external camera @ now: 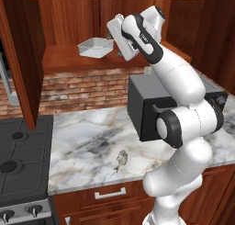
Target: Retrieve the tupperware from the cabinet, then place the raw meat into the tupperware to avoid contamination.
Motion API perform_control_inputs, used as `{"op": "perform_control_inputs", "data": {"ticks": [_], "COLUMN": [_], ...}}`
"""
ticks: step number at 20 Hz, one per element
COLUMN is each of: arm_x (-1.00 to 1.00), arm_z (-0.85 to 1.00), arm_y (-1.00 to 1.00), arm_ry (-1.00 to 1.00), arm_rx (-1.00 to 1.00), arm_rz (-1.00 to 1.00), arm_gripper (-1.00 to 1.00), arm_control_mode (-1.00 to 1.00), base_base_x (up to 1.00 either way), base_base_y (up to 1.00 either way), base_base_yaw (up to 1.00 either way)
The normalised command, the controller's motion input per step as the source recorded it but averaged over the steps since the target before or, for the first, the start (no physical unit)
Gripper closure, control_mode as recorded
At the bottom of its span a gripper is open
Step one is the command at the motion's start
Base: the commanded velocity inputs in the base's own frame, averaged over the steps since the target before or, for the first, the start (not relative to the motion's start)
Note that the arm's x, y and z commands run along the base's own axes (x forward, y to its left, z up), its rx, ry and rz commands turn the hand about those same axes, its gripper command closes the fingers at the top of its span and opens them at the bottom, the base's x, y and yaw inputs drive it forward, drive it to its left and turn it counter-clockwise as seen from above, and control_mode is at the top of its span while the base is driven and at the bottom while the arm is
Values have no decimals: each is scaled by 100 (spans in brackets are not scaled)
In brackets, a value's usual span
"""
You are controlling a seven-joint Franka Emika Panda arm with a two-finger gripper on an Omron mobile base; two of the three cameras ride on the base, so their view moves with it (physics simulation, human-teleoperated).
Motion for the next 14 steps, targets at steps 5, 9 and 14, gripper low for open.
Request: {"op": "perform_control_inputs", "data": {"ticks": [5, 9, 14], "arm_x": [26, 29, 27], "arm_z": [-9, -14, -11], "arm_y": [9, 8, 11], "arm_ry": [0, 0, 0], "arm_rx": [0, 0, 0], "arm_rz": [0, 0, 0], "arm_gripper": [-100, -100, -100], "arm_control_mode": [-100, -100, -100], "base_base_x": [0, 0, 0], "base_base_y": [0, 0, 0], "base_base_yaw": [0, 0, 0]}}
